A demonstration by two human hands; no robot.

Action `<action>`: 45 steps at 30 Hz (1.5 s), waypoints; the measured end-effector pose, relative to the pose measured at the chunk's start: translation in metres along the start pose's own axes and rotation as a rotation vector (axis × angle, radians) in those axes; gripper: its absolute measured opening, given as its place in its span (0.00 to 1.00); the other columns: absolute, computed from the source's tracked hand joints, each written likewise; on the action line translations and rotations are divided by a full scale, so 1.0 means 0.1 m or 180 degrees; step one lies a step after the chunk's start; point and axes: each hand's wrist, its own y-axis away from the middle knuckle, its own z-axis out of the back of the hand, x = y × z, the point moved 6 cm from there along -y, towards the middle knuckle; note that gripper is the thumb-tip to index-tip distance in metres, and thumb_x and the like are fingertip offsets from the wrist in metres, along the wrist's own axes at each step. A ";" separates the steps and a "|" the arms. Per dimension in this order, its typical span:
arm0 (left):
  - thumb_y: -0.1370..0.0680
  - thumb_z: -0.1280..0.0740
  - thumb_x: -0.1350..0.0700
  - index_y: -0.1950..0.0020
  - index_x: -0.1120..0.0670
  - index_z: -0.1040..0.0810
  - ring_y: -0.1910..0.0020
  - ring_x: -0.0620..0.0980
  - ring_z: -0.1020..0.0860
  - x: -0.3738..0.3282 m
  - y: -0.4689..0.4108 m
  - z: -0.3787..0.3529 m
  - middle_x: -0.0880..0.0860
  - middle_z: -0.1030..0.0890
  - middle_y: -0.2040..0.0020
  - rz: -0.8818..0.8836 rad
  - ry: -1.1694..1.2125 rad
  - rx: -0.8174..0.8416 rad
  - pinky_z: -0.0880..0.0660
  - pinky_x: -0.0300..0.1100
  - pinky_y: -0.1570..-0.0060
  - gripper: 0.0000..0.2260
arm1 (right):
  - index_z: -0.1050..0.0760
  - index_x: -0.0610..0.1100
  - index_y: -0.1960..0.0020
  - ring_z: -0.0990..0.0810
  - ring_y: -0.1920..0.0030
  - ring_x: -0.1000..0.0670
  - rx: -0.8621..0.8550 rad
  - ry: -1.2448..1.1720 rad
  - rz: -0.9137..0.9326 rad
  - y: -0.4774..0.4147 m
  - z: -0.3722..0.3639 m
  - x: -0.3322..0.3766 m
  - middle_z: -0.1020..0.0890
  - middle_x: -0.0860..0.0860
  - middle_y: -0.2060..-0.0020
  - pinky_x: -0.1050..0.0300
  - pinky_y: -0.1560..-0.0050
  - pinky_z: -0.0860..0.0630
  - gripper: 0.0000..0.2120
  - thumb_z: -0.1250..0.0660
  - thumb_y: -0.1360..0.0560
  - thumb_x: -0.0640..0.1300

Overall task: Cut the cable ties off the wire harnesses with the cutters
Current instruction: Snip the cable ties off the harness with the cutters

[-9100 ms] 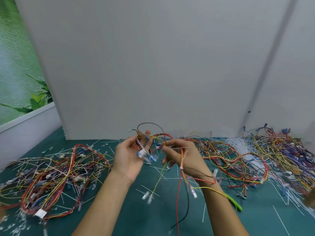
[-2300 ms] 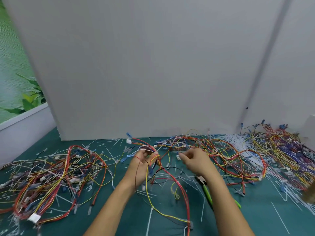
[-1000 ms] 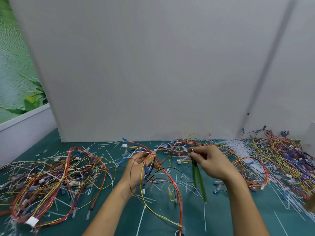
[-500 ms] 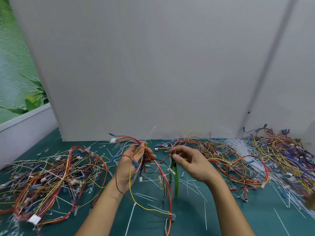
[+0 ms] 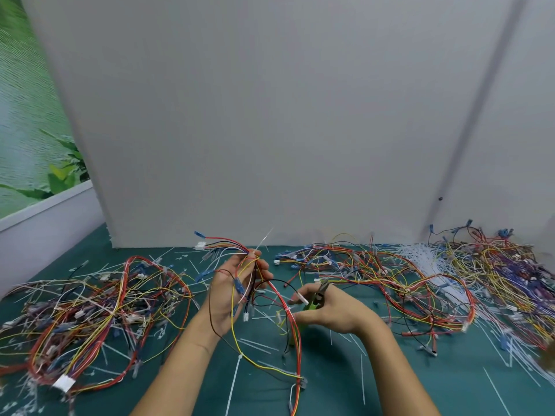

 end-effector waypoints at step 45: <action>0.27 0.31 0.57 0.52 0.63 0.19 0.68 0.53 0.17 -0.23 0.06 0.02 0.58 0.17 0.61 -0.0087 -0.0529 0.0036 0.20 0.40 0.67 0.10 | 0.21 0.44 0.37 0.33 0.68 0.52 0.0914 -0.1666 0.0090 0.17 -0.17 0.59 0.26 0.50 0.62 0.58 0.69 0.37 0.23 0.31 0.27 0.56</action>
